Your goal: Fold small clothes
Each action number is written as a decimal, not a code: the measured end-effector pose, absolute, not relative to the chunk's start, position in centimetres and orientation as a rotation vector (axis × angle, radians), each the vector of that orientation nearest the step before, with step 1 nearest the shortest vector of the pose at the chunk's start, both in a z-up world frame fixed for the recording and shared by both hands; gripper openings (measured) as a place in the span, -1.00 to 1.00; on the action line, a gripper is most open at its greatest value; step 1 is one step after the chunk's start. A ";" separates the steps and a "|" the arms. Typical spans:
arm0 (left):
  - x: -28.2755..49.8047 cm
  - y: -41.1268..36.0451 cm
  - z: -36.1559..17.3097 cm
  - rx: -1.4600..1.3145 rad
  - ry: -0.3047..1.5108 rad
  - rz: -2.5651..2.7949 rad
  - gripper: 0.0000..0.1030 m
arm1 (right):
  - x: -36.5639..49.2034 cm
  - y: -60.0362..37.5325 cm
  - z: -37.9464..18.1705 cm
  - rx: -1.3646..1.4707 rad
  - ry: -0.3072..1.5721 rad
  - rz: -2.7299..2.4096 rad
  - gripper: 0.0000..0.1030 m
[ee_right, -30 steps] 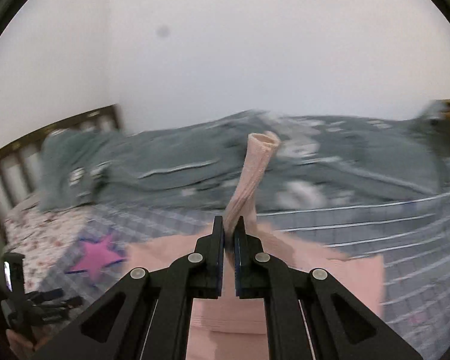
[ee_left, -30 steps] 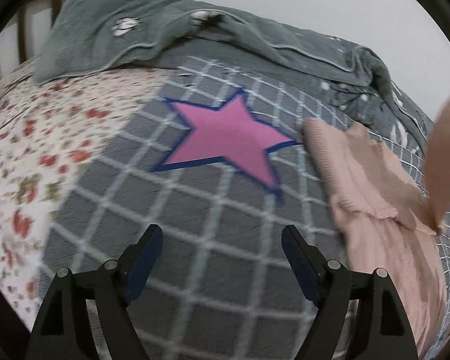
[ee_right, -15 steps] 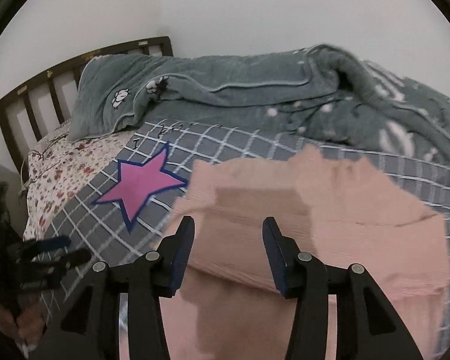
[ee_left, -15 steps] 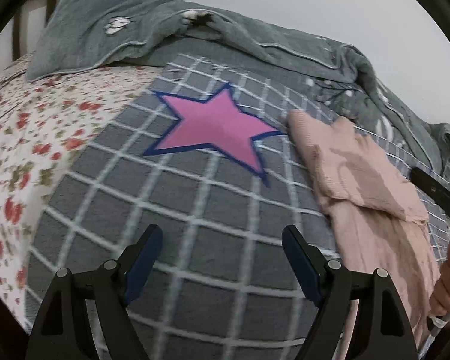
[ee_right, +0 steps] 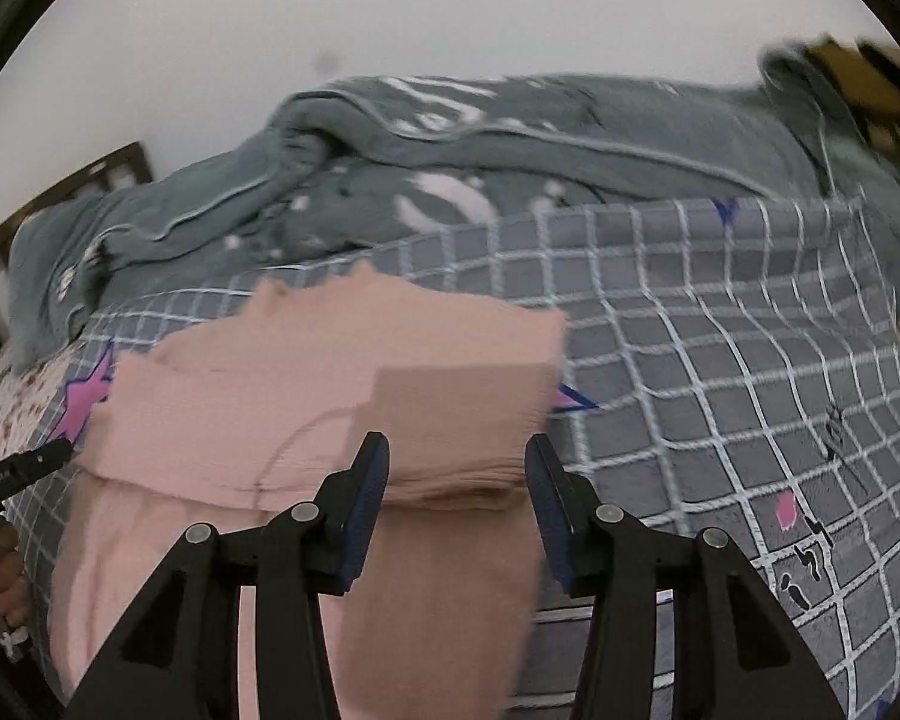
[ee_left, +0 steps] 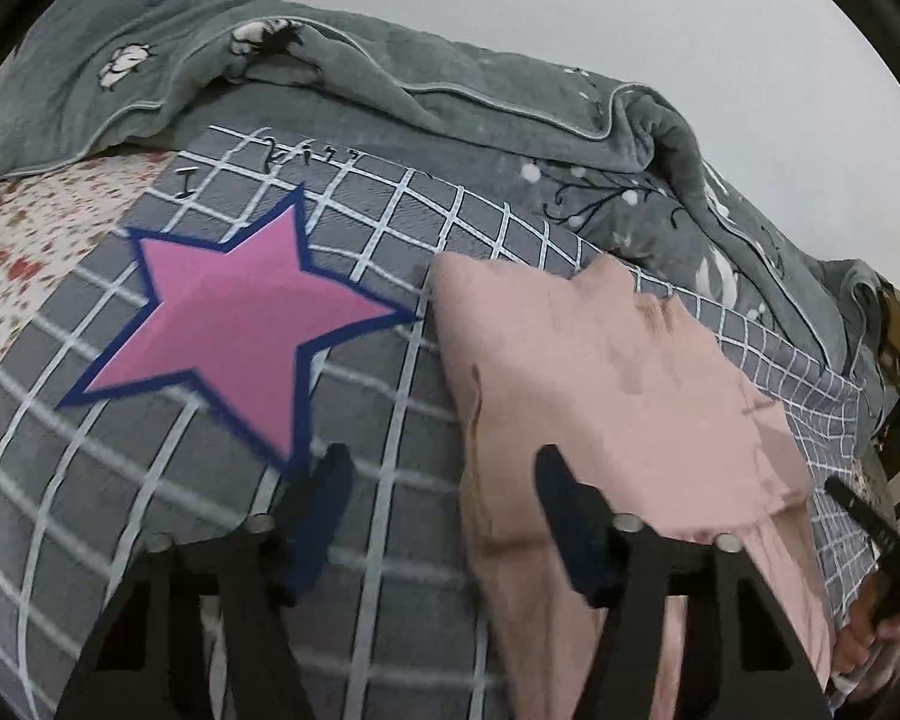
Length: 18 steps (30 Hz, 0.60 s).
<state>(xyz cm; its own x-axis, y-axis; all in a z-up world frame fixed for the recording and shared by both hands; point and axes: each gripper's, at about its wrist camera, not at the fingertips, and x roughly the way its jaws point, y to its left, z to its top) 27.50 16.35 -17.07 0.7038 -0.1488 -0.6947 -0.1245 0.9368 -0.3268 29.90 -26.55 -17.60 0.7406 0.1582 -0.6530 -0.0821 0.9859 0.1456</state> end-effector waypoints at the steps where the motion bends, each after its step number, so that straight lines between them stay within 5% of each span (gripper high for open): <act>1: 28.2 16.3 -17.2 -0.368 0.801 -0.012 -0.06 | 30.4 -26.8 -18.1 0.112 0.738 0.132 -0.10; 8: 30.2 14.6 -17.7 -0.317 0.789 -0.061 -0.89 | 32.8 -27.2 -21.4 0.092 0.825 0.117 -0.10; 11: 30.0 14.0 -16.7 -0.268 0.731 -0.073 -0.90 | 32.8 -28.1 -21.4 0.143 0.817 0.147 -0.25; 18: 31.9 13.9 -14.0 -0.280 0.630 -0.049 -0.90 | 32.0 -28.5 -20.5 0.168 0.752 0.183 -0.26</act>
